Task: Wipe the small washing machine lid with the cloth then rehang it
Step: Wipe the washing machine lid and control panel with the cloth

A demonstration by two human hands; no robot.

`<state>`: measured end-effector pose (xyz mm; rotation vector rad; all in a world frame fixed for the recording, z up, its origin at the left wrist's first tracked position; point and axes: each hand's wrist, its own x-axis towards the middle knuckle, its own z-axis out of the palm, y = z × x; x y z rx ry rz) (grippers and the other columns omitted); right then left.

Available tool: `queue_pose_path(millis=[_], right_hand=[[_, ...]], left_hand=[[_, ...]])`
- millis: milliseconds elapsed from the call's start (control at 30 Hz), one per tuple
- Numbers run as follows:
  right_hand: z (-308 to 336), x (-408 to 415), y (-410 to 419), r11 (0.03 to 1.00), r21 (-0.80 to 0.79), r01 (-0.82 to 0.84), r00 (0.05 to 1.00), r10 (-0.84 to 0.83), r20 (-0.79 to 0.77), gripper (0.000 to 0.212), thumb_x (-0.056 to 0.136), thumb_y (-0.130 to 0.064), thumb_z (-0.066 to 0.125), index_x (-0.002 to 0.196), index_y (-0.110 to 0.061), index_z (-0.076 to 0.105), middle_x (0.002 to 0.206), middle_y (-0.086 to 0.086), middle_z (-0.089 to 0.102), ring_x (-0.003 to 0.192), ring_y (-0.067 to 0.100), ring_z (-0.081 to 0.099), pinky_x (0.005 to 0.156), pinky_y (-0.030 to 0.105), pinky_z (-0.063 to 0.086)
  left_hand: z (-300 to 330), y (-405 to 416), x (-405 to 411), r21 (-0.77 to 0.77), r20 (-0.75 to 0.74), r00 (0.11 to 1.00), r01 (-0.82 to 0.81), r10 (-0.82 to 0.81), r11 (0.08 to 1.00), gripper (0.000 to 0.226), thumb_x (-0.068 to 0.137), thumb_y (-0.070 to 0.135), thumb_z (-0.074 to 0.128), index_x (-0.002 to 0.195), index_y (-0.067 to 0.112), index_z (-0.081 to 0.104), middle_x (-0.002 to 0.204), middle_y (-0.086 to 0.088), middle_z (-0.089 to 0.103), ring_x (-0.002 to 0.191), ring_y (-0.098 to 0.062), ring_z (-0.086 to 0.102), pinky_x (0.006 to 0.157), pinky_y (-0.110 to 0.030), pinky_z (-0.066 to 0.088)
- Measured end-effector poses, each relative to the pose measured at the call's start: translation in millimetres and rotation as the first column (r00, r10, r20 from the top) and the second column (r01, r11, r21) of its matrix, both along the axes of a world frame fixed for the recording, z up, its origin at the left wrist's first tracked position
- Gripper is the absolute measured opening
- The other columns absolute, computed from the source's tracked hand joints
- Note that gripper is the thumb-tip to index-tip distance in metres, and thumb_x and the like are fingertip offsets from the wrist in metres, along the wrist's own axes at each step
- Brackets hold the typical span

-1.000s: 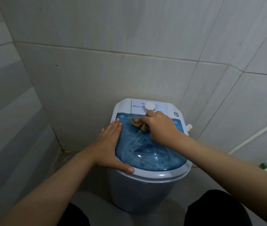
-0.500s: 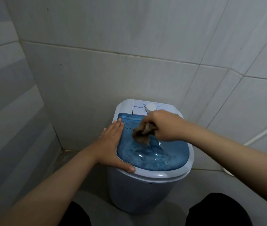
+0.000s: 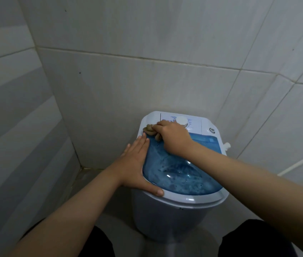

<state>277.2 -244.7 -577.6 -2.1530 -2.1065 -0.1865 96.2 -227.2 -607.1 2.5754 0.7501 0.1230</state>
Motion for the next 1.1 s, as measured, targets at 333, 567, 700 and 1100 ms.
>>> queue_pose_path(millis=[333, 567, 700, 1100], right_hand=[[4.5, -17.4, -62.6, 0.991, -0.043, -0.125, 0.991, 0.123, -0.046, 0.054, 0.075, -0.003, 0.054, 0.125, -0.023, 0.055, 0.125, -0.002, 0.057, 0.112, 0.025, 0.055, 0.074, 0.035, 0.050], [10.0, -16.9, -94.5, 0.958, -0.159, -0.240, 0.971, 0.233, -0.060, 0.052, 0.074, -0.011, 0.060, 0.123, -0.027, 0.058, 0.130, -0.005, 0.057, 0.120, 0.021, 0.051, 0.104, 0.052, 0.034], [13.1, -9.8, -105.4, 0.930, -0.217, -0.297, 0.955, 0.293, -0.051, 0.046, 0.072, -0.016, 0.064, 0.115, -0.031, 0.061, 0.121, -0.008, 0.062, 0.109, 0.021, 0.058, 0.096, 0.046, 0.045], [25.4, -18.3, -114.6, 0.946, -0.321, -0.045, 0.983, 0.100, 0.157, 0.036, 0.079, -0.021, 0.058, 0.115, -0.026, 0.055, 0.109, 0.007, 0.041, 0.090, 0.027, 0.052, 0.057, 0.033, 0.038]], left_hand=[[2.7, -6.0, -3.8, 0.016, -0.050, 0.996, -0.074, 0.075, 0.997, 0.153, 0.041, 0.082, 0.066, 0.146, 0.012, -0.021, 0.153, -0.003, -0.033, 0.139, -0.014, -0.030, 0.115, -0.036, -0.014], [5.1, -6.7, -4.6, 0.003, -0.084, 0.994, -0.066, 0.066, 0.998, 0.155, 0.040, 0.083, 0.063, 0.145, 0.011, -0.024, 0.151, -0.004, -0.035, 0.138, -0.015, -0.031, 0.113, -0.034, -0.015], [5.3, -6.3, -3.9, 0.000, -0.083, 0.994, -0.067, 0.067, 0.998, 0.160, 0.030, 0.091, 0.053, 0.145, 0.011, -0.024, 0.151, -0.004, -0.036, 0.138, -0.015, -0.032, 0.114, -0.036, -0.014], [4.1, -4.2, -3.5, -0.008, -0.089, 0.995, -0.046, 0.045, 0.999, 0.161, 0.028, 0.094, 0.050, 0.144, 0.012, -0.025, 0.150, -0.002, -0.038, 0.138, -0.014, -0.033, 0.114, -0.038, -0.014]])
